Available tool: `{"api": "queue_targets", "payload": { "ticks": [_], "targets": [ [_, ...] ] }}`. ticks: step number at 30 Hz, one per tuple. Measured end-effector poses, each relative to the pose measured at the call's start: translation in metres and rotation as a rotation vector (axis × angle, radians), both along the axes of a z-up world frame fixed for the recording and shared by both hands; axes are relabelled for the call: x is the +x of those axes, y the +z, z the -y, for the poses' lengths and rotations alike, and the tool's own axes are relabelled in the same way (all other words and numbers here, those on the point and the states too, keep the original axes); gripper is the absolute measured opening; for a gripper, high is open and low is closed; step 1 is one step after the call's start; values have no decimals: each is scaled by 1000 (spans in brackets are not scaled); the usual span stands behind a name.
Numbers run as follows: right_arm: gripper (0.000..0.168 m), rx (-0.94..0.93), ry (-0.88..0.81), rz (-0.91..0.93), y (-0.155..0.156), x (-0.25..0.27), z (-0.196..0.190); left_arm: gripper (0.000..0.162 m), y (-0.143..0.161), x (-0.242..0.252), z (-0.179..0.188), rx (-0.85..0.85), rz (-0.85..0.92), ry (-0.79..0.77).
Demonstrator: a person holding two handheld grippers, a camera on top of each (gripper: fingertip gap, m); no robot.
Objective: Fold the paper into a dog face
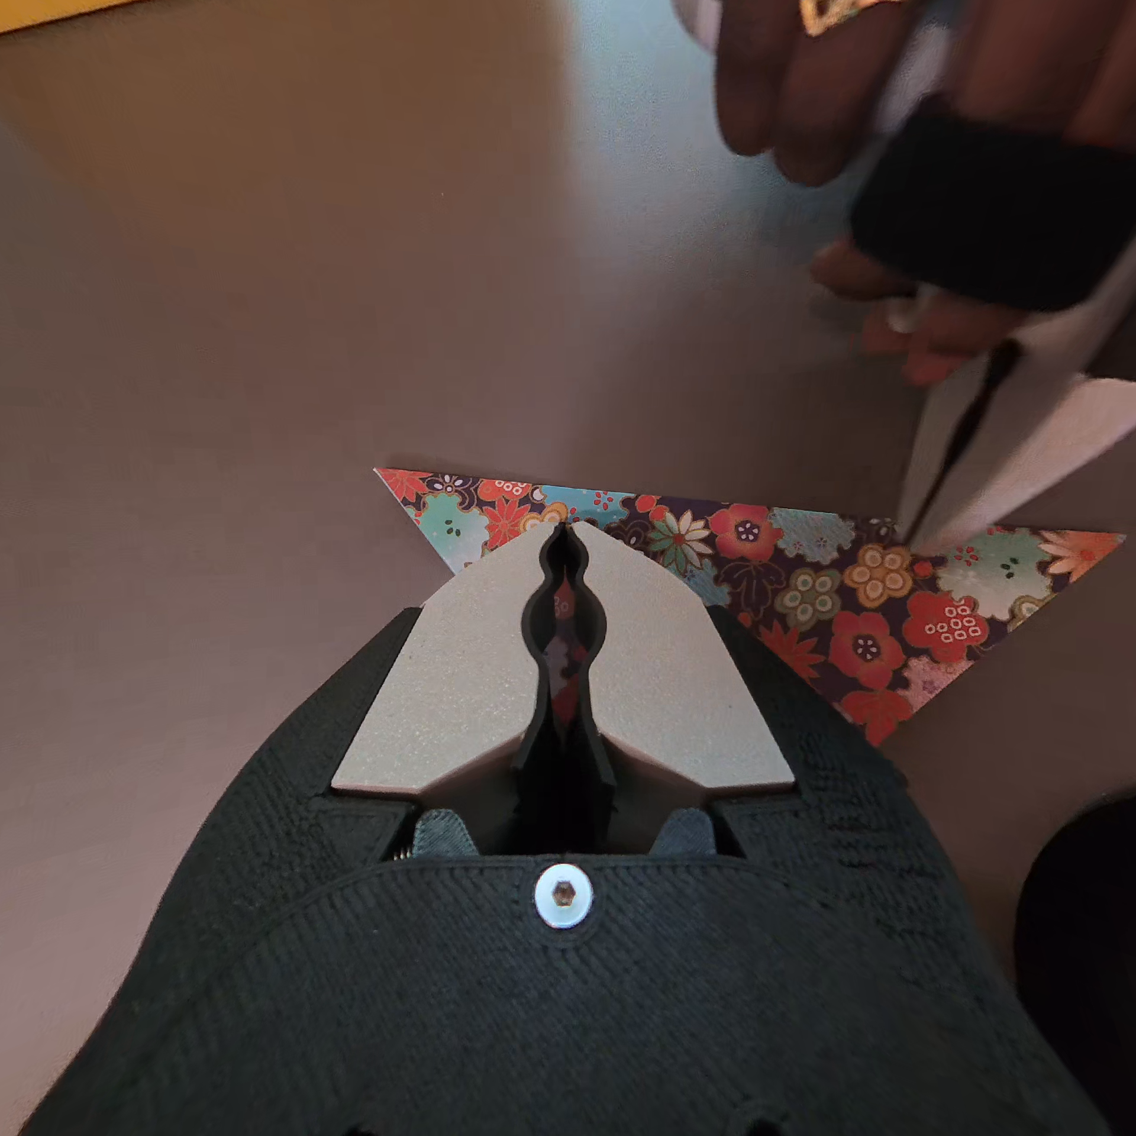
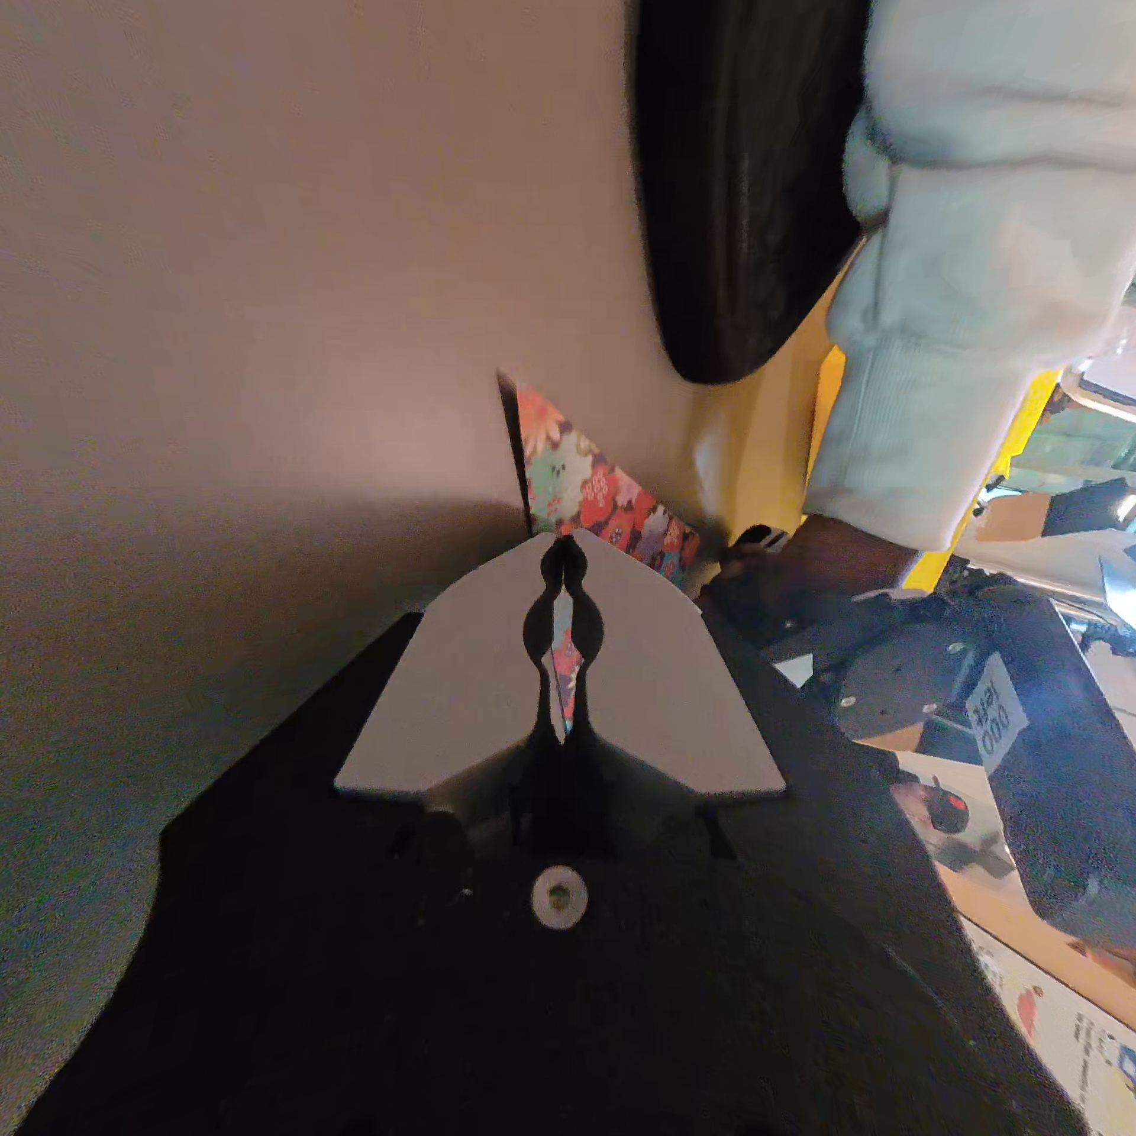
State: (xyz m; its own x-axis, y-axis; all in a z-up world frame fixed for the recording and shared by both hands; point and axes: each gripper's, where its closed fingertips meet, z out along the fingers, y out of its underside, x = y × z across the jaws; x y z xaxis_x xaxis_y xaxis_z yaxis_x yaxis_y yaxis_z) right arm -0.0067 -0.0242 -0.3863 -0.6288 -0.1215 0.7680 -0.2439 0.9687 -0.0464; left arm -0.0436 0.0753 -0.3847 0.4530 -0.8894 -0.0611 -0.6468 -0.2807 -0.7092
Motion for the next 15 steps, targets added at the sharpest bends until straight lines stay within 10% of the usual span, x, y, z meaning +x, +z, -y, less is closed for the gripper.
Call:
{"api": "queue_targets", "payload": {
  "ticks": [7, 15],
  "targets": [
    [0, -169, 107, 137, 11, 20, 55, 1, 0, 0, 0, 7, -7, 1],
    [0, -172, -275, 45, 3, -33, -58, 1, 0, 0, 0, -1, 6, -3]
  ]
}}
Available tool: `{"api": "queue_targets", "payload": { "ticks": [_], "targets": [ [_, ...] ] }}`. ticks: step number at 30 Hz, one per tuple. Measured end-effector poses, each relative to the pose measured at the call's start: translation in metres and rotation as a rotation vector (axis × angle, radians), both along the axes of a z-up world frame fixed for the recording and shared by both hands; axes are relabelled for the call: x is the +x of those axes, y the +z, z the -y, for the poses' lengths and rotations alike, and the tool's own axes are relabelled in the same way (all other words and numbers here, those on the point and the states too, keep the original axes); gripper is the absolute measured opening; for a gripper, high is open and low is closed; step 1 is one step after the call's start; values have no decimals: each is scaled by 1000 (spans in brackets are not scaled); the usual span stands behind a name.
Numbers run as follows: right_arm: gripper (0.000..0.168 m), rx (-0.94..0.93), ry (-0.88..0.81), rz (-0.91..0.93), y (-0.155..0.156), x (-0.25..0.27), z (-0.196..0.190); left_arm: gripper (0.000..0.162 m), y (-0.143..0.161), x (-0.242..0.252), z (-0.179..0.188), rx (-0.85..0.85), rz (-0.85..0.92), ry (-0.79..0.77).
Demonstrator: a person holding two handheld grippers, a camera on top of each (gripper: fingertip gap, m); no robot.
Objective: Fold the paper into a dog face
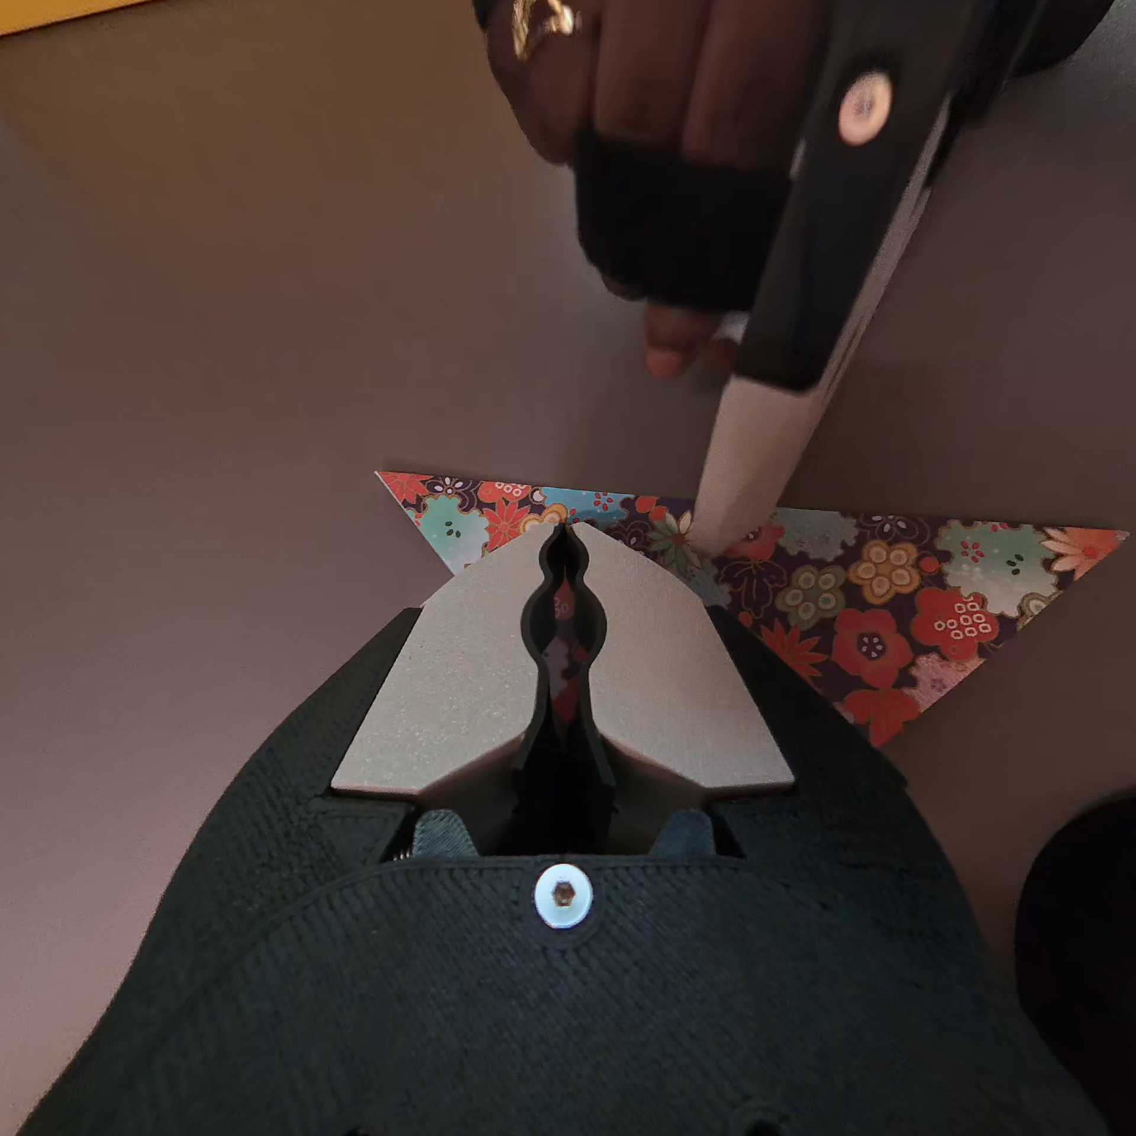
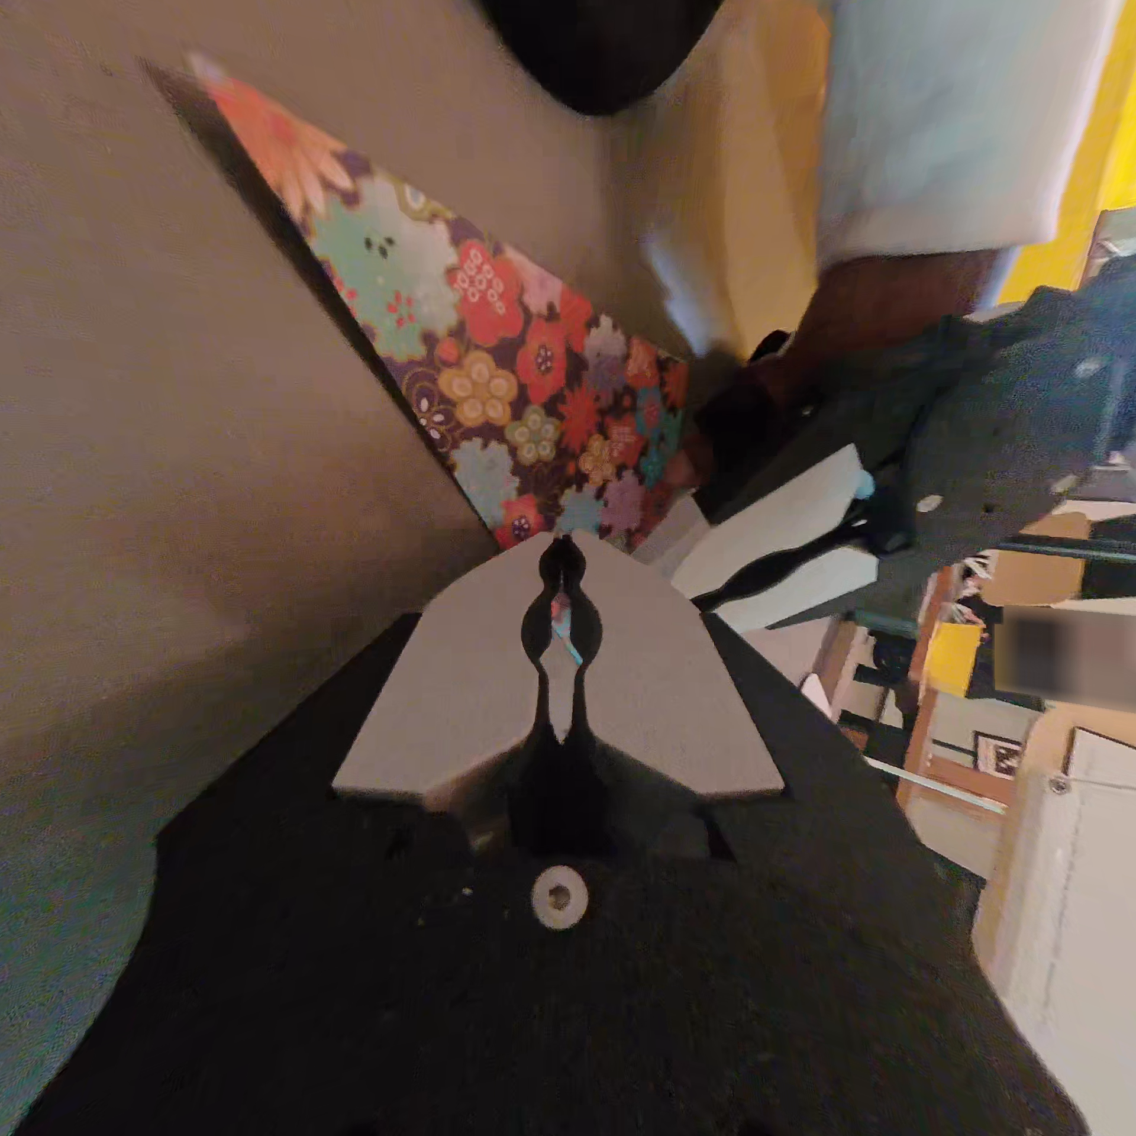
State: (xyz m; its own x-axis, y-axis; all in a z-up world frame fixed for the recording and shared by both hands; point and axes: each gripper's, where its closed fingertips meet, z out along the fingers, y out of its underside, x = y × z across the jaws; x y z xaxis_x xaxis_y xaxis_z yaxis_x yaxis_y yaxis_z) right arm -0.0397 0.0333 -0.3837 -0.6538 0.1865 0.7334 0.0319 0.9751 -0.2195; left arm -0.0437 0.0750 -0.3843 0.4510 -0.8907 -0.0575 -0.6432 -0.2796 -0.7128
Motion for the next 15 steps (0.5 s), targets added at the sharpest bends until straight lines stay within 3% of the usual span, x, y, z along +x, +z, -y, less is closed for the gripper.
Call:
{"api": "queue_targets", "payload": {
  "ticks": [6, 11, 14, 15],
  "targets": [
    [0, -32, 133, 10, 1, 26, 52, 2, 0, 0, 0, -5, 6, -7],
    [0, -247, 252, 131, 4, 55, 123, 1, 0, 0, 0, 5, -7, -3],
    [0, -438, 159, 90, 25, 52, 117, 1, 1, 0, 0, 34, -33, -3],
    [18, -516, 101, 77, 34, 49, 106, 0, 1, 0, 0, 55, -51, -13]
  ]
}}
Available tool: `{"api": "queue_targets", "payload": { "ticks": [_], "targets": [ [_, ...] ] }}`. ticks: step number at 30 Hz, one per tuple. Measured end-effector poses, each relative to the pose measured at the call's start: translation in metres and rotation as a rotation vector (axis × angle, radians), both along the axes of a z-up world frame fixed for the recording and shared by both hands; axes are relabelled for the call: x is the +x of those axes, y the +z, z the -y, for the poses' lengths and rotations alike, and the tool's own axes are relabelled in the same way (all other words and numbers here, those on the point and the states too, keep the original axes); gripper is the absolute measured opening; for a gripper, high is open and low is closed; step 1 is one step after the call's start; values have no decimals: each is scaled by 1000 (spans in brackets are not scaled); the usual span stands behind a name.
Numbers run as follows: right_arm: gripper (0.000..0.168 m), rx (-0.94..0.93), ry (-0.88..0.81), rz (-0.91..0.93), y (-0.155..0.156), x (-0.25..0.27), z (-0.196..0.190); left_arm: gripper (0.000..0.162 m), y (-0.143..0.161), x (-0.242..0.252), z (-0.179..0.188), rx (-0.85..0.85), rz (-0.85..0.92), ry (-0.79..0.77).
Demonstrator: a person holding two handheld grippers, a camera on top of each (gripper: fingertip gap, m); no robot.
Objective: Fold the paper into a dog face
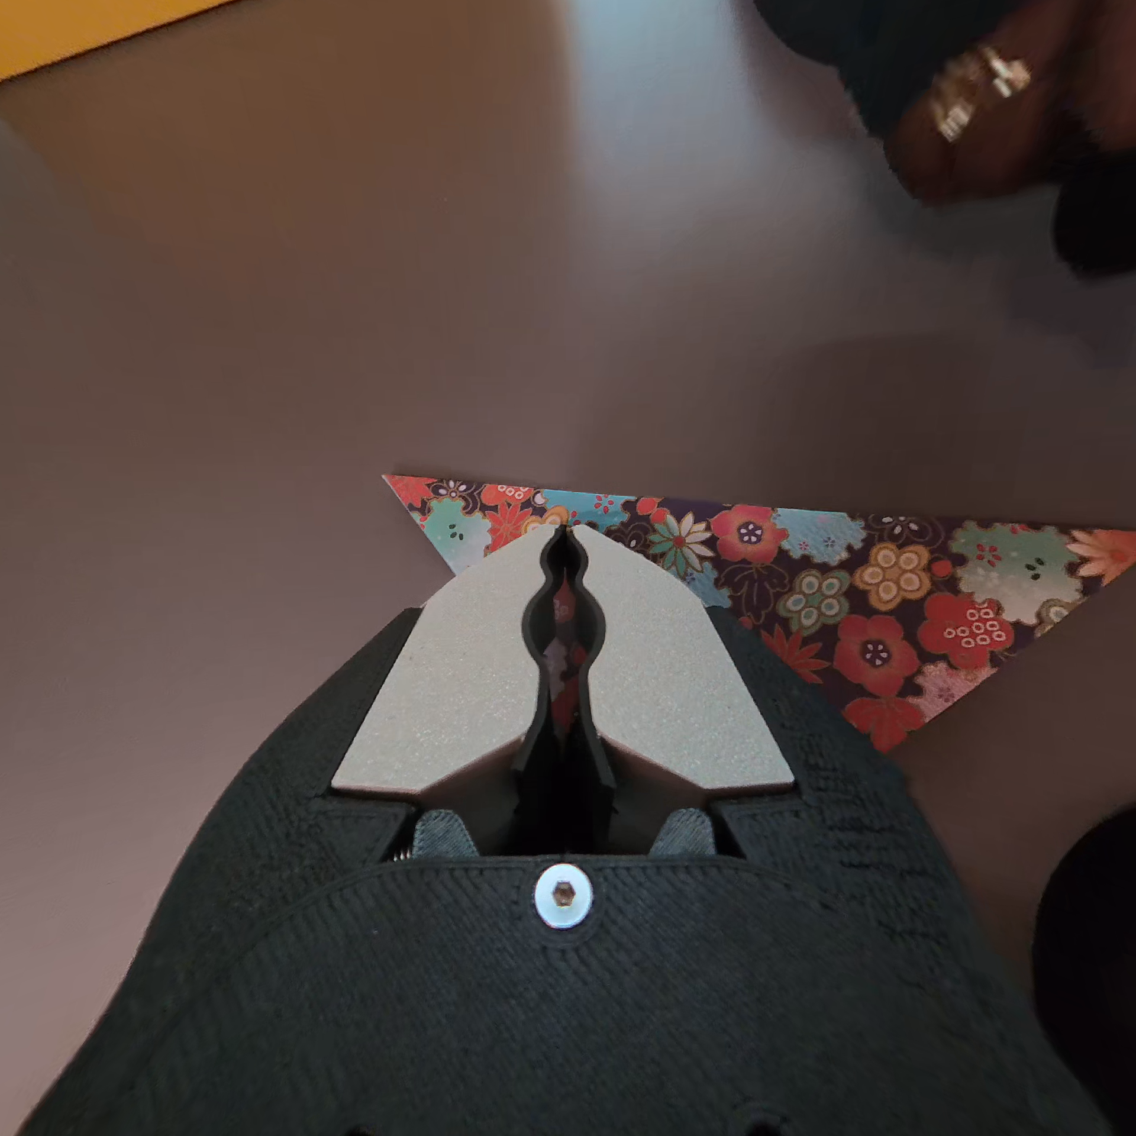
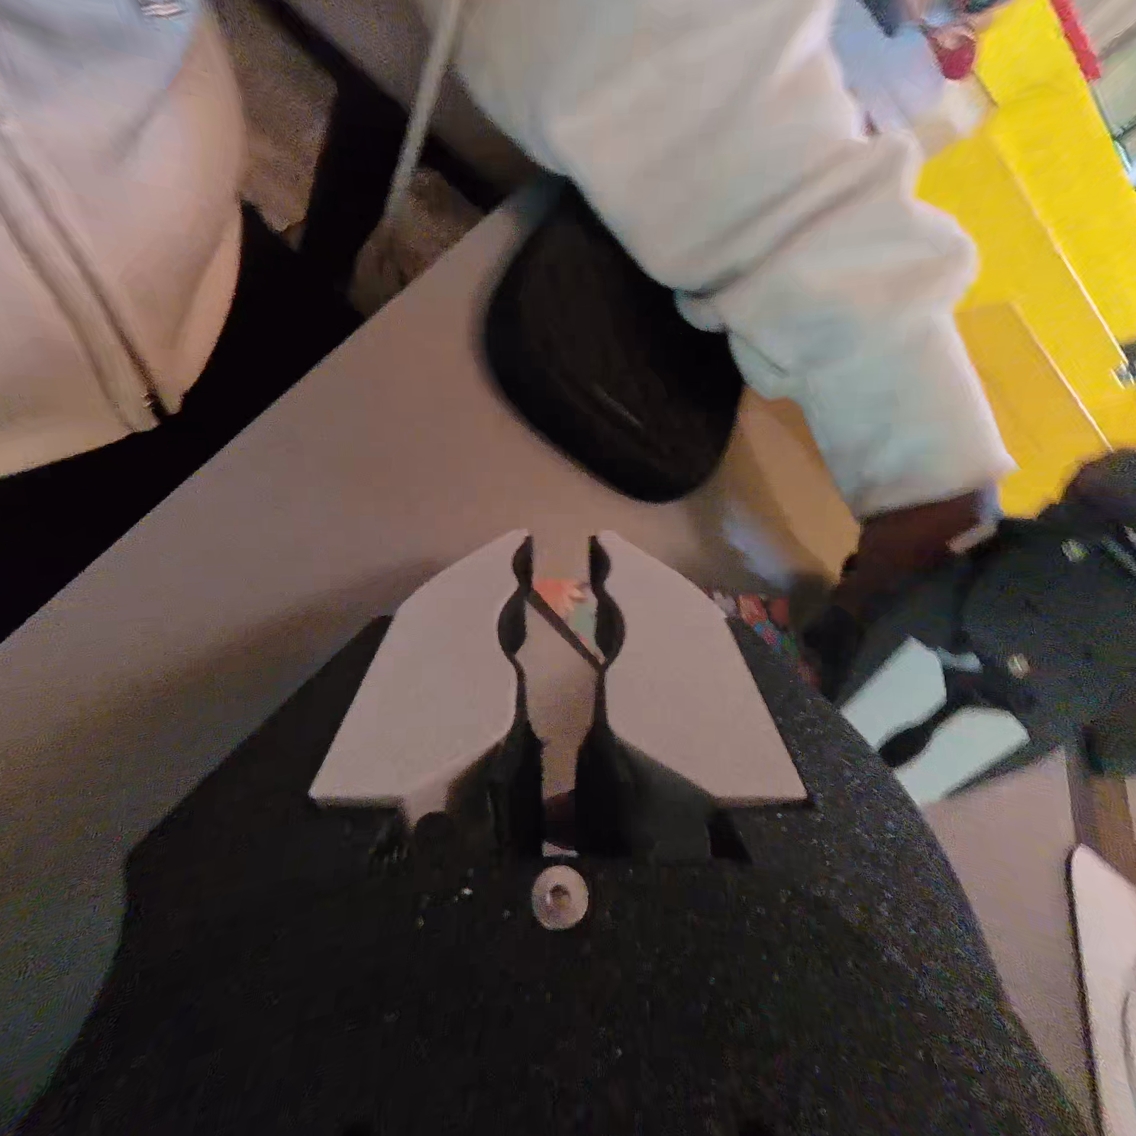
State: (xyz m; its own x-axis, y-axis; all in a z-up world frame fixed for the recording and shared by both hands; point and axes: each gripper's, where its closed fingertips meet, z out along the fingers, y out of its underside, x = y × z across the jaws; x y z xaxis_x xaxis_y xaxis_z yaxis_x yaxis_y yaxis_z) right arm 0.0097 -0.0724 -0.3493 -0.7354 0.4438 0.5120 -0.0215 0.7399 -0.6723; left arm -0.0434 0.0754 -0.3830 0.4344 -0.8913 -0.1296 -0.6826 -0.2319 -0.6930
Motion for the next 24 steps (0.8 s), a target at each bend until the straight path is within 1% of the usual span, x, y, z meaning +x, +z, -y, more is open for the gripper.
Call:
{"api": "queue_targets", "payload": {
  "ticks": [1, 2, 4, 6, 8, 9, 11, 13, 15, 17, 18, 19, 22, 24],
  "targets": [
    [33, -76, -100, 16, 8, -4, -18, 0, 1, 0, 0, 23, -12, -9],
    [41, -161, -190, 56, 15, -6, -38, 0, 6, -1, -2, 52, -11, -1],
    [54, -361, -380, 153, 23, -8, -78, 0, 26, -3, -6, 114, 28, 47],
    [61, -552, -632, 267, 17, -11, -125, 0, 48, -9, -6, 153, 59, 118],
    [57, -741, -810, 395, 3, -11, -157, 0, 57, -12, 0, 143, 93, 186],
    [55, -826, -844, 443, -3, -14, -165, 0, 55, -11, 5, 109, 108, 208],
    [50, -954, -882, 481, -10, -23, -178, 0, 41, -9, 14, 47, 94, 235],
    [48, -996, -897, 468, -13, -34, -190, 0, 23, -6, 23, 8, 46, 227],
    [45, -952, -917, 458, -18, -44, -202, 0, 9, -7, 26, -14, 5, 224],
    [45, -870, -931, 464, -24, -50, -209, 0, 1, -6, 28, -45, 10, 222],
    [43, -847, -933, 482, -28, -54, -211, 0, 1, -4, 27, -50, 22, 223],
    [43, -854, -933, 489, -28, -57, -211, 0, 0, -4, 27, -57, 25, 222],
    [33, -850, -912, 552, -29, -62, -205, 0, 0, -1, 26, -39, 33, 233],
    [32, -854, -888, 600, -28, -63, -199, 0, 0, -1, 25, -16, 39, 245]
  ]
}}
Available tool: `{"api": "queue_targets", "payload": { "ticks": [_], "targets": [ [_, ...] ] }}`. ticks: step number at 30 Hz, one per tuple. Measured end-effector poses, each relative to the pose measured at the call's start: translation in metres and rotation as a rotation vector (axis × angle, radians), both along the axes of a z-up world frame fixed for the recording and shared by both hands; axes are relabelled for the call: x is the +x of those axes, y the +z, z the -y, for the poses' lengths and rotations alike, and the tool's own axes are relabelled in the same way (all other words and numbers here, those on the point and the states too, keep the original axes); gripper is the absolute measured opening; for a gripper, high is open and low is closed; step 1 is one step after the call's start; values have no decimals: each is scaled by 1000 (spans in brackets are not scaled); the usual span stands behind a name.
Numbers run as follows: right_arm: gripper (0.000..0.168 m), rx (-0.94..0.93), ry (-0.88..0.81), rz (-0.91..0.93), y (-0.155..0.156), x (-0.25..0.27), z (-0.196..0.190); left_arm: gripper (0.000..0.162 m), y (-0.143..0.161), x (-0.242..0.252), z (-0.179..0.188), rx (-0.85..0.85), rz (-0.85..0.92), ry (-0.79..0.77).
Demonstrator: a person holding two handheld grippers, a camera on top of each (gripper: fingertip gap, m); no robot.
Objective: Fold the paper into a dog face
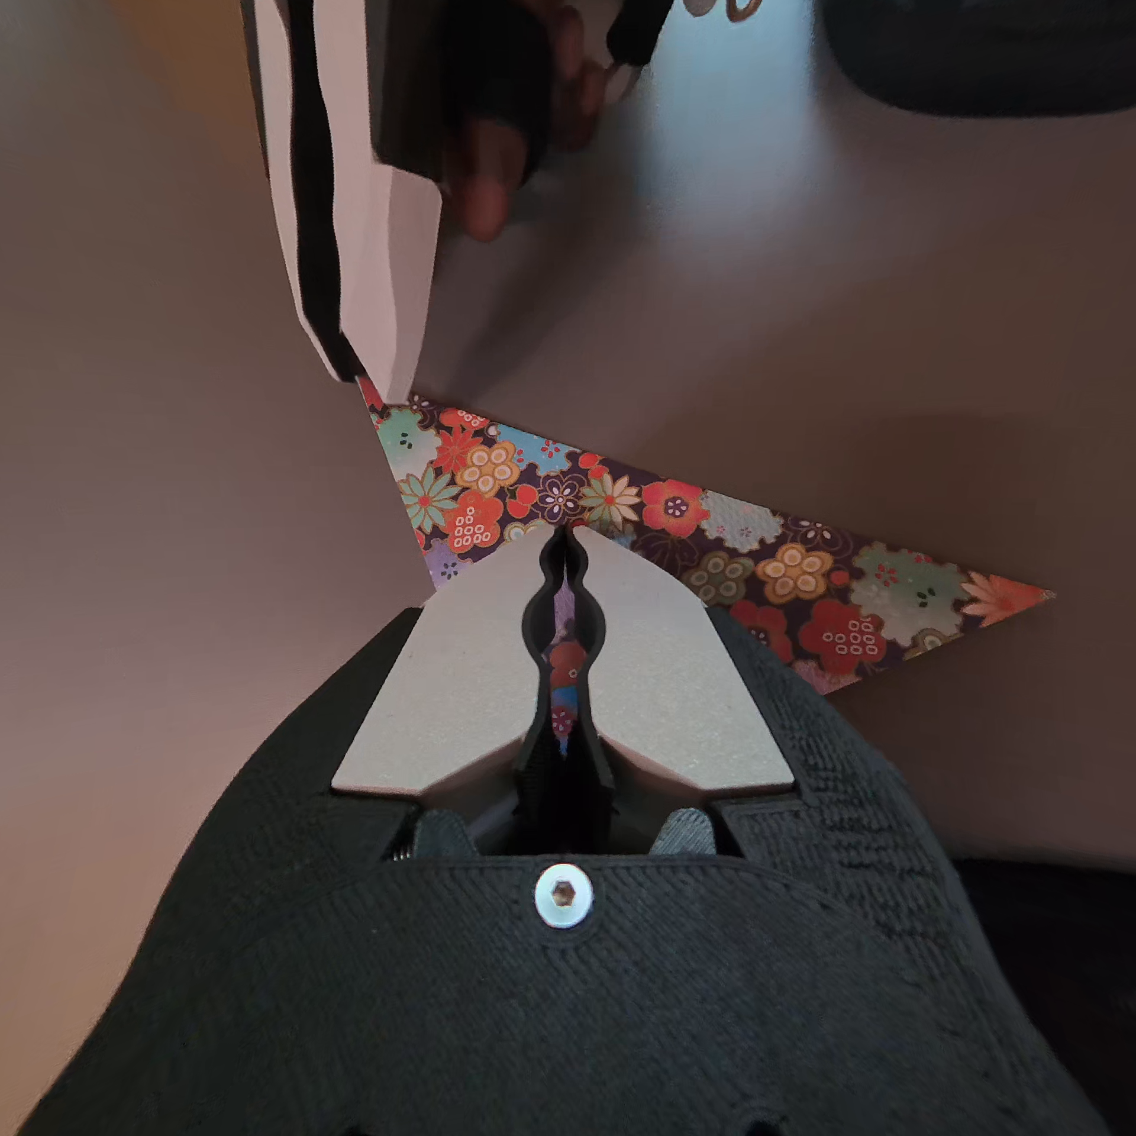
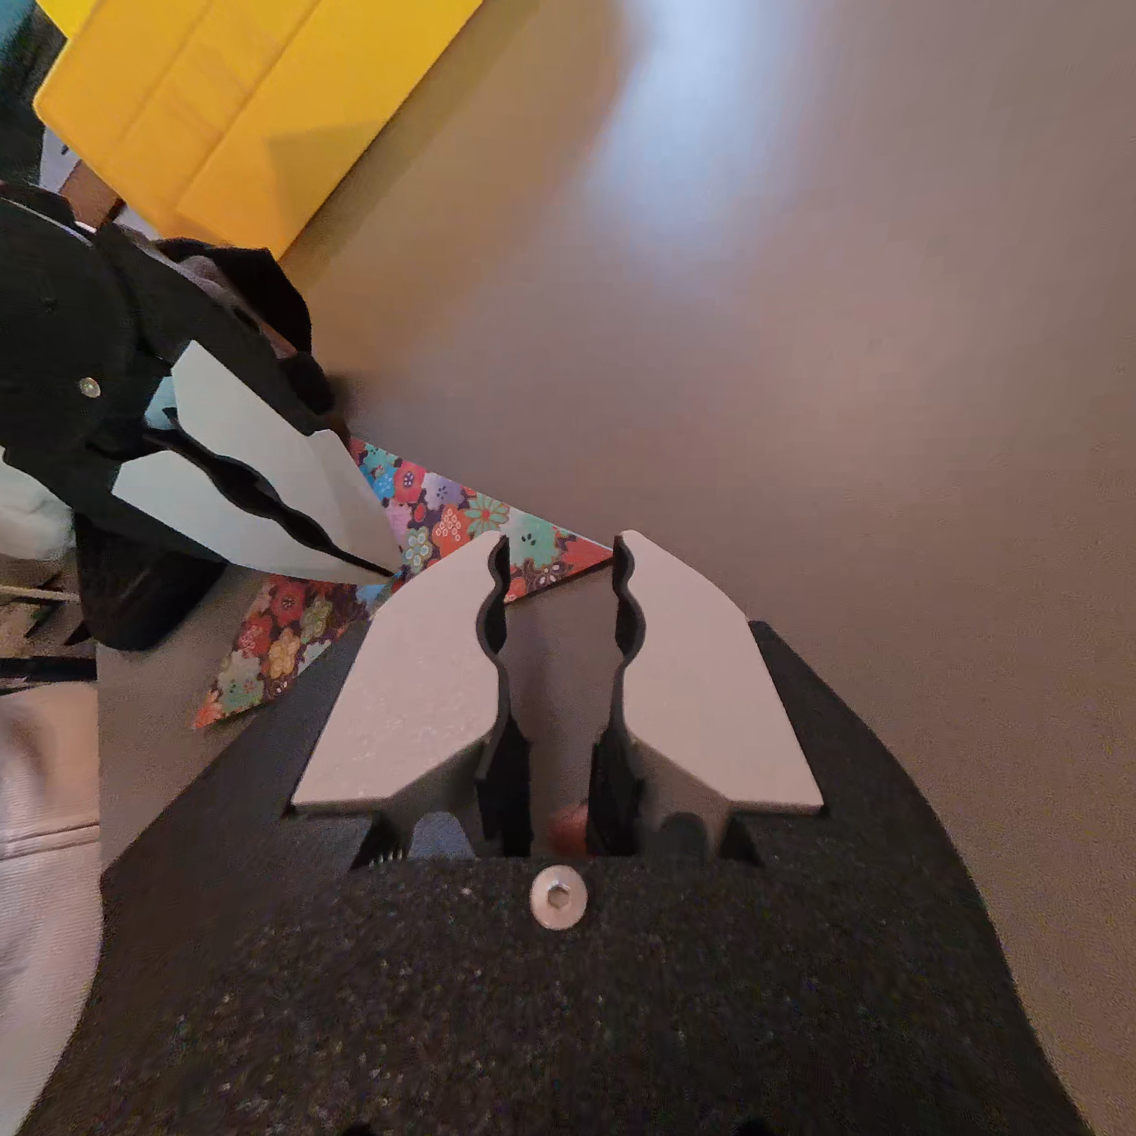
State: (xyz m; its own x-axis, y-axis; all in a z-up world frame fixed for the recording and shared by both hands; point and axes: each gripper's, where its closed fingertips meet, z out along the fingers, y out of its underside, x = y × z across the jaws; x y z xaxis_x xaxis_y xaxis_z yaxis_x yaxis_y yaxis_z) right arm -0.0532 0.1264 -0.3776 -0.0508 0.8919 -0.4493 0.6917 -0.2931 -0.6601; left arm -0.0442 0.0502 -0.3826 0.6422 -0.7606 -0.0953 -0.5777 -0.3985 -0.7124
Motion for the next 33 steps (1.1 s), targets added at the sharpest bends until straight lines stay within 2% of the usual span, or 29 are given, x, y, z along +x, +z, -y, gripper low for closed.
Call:
{"api": "queue_targets", "payload": {
  "ticks": [1, 3, 5, 7, 11, 14, 15, 16, 18, 19, 20, 23, 25, 28, 33],
  "targets": [
    [30, -15, 13, 14, 0, 0, 3, 0, 0, 0, 0, 15, -1, 1],
    [11, -19, 54, 53, -4, 1, 7, 0, 0, 1, -1, 27, -7, 0],
    [3, -6, 91, 13, -2, 0, 10, 0, 0, 0, -3, 39, -18, -1],
    [0, 1, 131, -43, 6, 2, 14, 0, 6, -6, -11, 83, -7, 41],
    [0, 123, 262, -160, 26, 6, 24, 0, 39, -11, -29, 169, 106, 65],
    [0, 207, 330, -147, 26, 11, 25, 0, 31, 0, -33, 27, 132, -20],
    [5, 238, 331, -137, 25, 13, 19, 0, 22, 1, -35, -36, 123, -29],
    [18, 265, 333, -113, 21, 16, 12, 0, 14, 1, -38, -80, 104, -31],
    [31, 299, 355, -80, 15, 21, -2, 1, 4, 0, -41, -86, 58, -28],
    [35, 303, 374, -80, 14, 22, -5, 30, 3, 1, -42, -64, 51, -28],
    [40, 305, 402, -71, 12, 23, -5, 33, 4, 1, -42, -48, 46, -26],
    [40, 340, 496, -47, 6, 23, 0, 36, 11, -3, -43, -17, 58, 2],
    [36, 368, 542, -6, -4, 24, 1, 36, 15, -5, -48, 8, 79, 21],
    [4, 400, 602, -26, -8, 25, 2, 36, 14, -7, -53, 4, 86, 35],
    [0, 468, 684, -117, 7, 25, 12, 35, 8, 4, -56, -31, 92, 9]
  ]
}}
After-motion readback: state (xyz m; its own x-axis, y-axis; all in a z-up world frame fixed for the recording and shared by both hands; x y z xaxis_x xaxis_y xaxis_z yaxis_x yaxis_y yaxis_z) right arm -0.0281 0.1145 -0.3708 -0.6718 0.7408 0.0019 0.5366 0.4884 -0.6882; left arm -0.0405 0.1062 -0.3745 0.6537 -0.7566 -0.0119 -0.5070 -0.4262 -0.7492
